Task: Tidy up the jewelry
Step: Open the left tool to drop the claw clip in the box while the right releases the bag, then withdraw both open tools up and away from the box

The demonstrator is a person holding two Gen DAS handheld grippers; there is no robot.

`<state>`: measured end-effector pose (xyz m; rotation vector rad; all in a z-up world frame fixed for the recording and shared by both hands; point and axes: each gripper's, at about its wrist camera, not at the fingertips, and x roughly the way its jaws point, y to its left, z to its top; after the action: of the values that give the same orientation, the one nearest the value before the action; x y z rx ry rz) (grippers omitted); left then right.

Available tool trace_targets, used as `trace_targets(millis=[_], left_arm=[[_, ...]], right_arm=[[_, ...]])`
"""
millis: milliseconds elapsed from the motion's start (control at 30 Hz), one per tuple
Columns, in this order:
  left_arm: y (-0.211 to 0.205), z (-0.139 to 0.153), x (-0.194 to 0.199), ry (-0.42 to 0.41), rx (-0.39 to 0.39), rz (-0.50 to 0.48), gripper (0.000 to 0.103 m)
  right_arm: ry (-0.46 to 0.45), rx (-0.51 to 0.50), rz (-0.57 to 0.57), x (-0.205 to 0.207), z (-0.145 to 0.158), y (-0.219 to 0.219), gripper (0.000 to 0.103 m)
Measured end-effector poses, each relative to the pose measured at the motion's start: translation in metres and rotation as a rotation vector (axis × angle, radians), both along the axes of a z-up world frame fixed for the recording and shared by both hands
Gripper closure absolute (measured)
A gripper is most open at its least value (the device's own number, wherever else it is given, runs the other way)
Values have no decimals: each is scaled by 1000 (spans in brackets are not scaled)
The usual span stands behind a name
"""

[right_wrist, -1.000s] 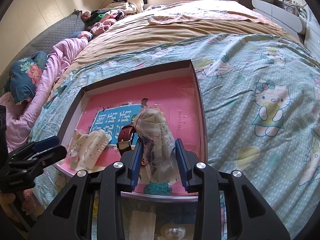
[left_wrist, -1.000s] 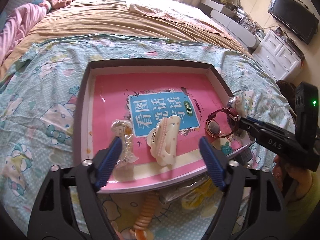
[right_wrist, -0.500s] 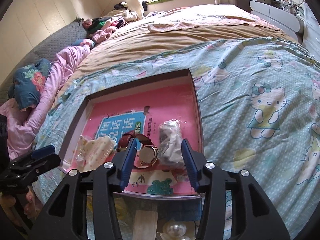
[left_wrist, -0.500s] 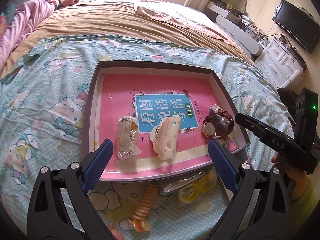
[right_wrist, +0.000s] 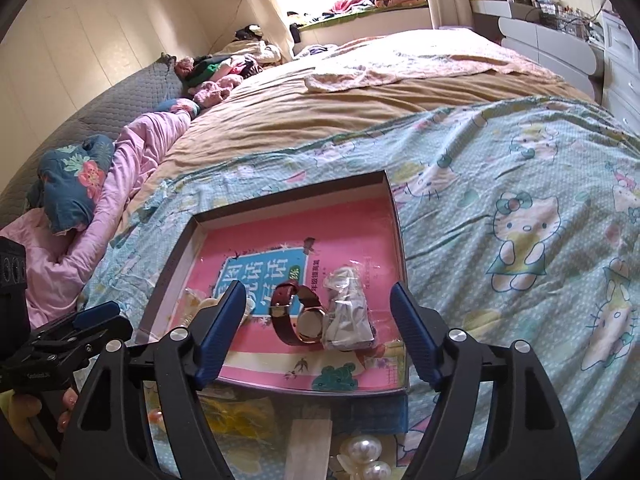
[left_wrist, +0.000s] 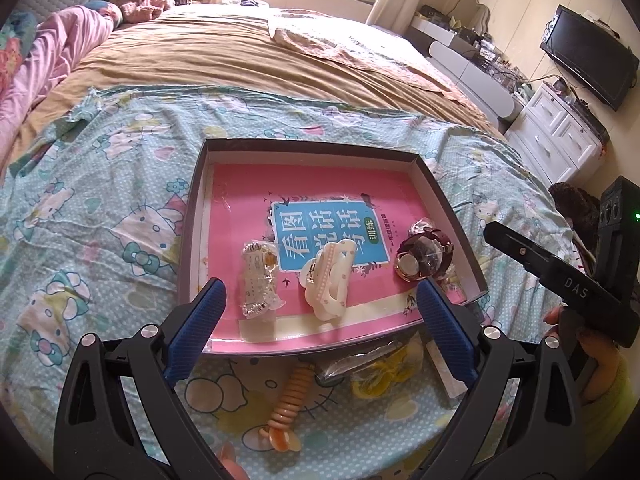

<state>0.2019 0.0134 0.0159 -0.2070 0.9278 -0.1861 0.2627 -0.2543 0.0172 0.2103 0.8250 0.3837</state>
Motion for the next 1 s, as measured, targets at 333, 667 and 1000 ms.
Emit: trace_targets(millis=[333,667,1000], left_arm=[[2,14,-10,-36,-4,0,10],[1,28,-28,-77,-6,-15,10],[6,39,-45,-112,-26,-10,10]], right_arm=[[-77,2,14,-18,26,4,24],[-128,-6,15,-38,45,7,23],[-184,-13,11,-61,66,8,19]])
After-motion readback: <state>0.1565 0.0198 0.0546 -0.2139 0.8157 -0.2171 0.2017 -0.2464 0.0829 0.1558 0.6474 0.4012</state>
